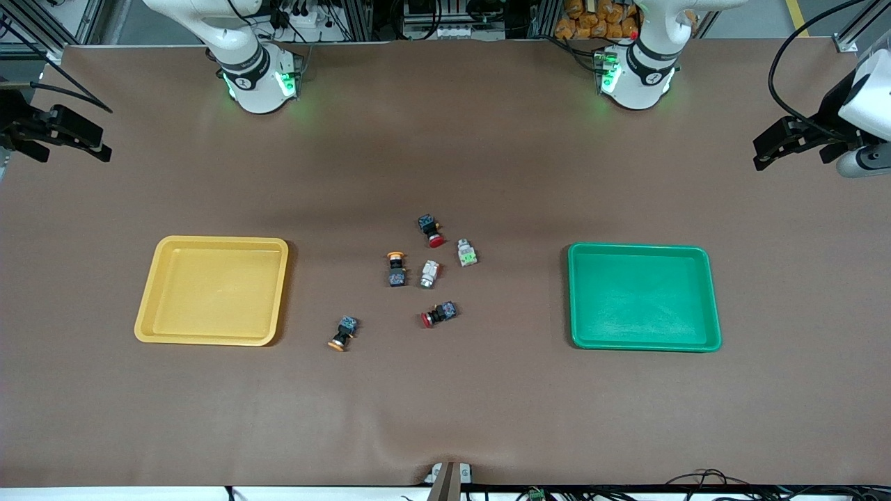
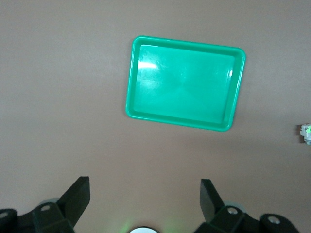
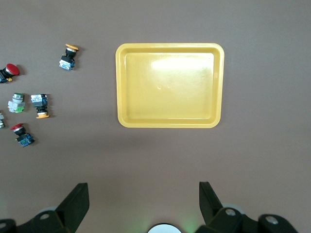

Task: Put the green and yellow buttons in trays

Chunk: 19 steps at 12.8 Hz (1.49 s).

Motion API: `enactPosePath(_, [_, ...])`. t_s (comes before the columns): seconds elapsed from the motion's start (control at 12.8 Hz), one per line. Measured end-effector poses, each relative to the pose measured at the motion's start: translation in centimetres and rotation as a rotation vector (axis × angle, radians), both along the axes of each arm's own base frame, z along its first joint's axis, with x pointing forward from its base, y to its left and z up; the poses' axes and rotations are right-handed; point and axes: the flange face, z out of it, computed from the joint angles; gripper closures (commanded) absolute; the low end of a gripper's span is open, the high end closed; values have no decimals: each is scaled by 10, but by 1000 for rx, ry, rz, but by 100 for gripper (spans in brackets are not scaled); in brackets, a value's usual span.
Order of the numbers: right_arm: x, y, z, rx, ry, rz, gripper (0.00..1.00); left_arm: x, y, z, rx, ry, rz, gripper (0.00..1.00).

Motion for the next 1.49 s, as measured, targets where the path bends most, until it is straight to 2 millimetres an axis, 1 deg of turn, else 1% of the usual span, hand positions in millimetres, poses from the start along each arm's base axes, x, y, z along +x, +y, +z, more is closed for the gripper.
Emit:
enactPosePath(1.09, [-1,-3,0,0,5,-6,0,-2,1,-3,3,33,5,0])
enactPosePath(1.25, [-1,-6,-1,0,6,-11,0,0,-5,-7,3,40,10,0])
enactPosePath(1.33, [-1,-7,-1,0,7,-13,0,2,-12,-12,4,43,13,0])
enactPosePath(1.49, [-1,-7,-1,0,7,-14,0,12,-35,-27,4,43,30,0])
